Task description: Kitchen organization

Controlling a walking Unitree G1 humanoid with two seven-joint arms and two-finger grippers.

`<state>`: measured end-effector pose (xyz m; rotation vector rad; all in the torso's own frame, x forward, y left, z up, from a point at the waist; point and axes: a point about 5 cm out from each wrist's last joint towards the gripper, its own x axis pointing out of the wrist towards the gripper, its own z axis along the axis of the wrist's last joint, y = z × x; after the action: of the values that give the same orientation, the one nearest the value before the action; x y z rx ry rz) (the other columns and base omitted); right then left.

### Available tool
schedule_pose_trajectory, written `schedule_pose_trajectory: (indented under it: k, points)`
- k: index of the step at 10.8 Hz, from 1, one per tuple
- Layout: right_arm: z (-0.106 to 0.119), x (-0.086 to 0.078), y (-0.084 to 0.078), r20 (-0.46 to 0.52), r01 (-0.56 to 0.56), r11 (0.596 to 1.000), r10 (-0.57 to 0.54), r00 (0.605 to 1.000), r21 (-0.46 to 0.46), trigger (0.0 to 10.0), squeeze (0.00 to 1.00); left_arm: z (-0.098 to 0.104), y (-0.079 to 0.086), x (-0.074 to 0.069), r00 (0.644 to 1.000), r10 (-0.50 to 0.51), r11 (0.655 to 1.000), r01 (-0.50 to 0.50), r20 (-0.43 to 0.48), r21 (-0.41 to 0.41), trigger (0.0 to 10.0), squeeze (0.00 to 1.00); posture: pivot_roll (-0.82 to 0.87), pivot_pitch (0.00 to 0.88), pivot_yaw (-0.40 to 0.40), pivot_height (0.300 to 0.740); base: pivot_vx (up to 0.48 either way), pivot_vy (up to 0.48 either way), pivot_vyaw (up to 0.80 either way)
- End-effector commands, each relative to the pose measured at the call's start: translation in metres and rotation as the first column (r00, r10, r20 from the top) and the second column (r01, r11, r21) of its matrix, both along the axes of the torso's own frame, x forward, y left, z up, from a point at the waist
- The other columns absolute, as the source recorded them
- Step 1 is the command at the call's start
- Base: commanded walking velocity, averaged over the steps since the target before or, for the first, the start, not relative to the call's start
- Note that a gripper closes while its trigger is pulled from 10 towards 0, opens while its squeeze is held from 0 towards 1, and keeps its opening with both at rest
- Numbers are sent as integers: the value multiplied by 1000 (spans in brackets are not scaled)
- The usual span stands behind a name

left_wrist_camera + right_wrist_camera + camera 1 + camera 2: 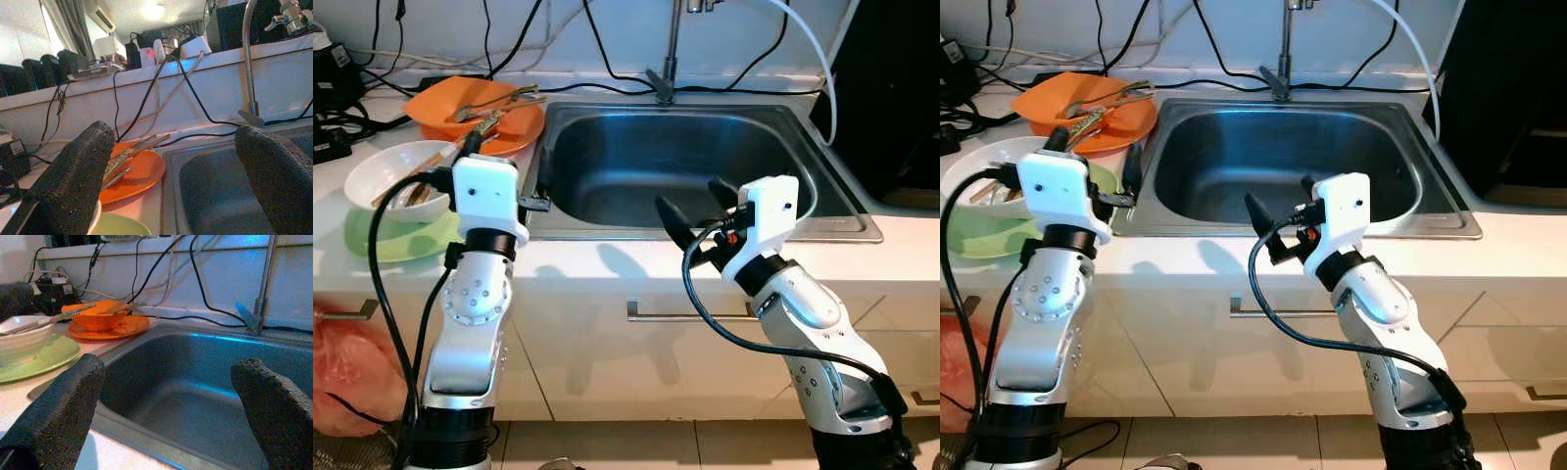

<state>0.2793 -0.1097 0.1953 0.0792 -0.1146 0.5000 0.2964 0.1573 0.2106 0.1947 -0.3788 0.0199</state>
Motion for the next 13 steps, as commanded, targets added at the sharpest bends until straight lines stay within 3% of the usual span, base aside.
schedule_pose_trajectory:
  k: [1,7,13]
  points:
    - [8,1,-3,40,21,1000,-22,999,8,10000,0,10,0,1,1000,-8,1000,8,24,-17,10000,0,111,0,26,740,274,0,0]
    - [11,3,-2,65,30,1000,-30,997,3,10000,0,20,-1,2,999,-7,1000,8,38,-29,10000,0,111,0,30,740,280,342,0]
    - [9,2,-2,62,40,999,-39,997,-3,10000,0,17,-9,1,999,-34,999,34,24,-9,10000,0,111,3,32,740,0,0,0]
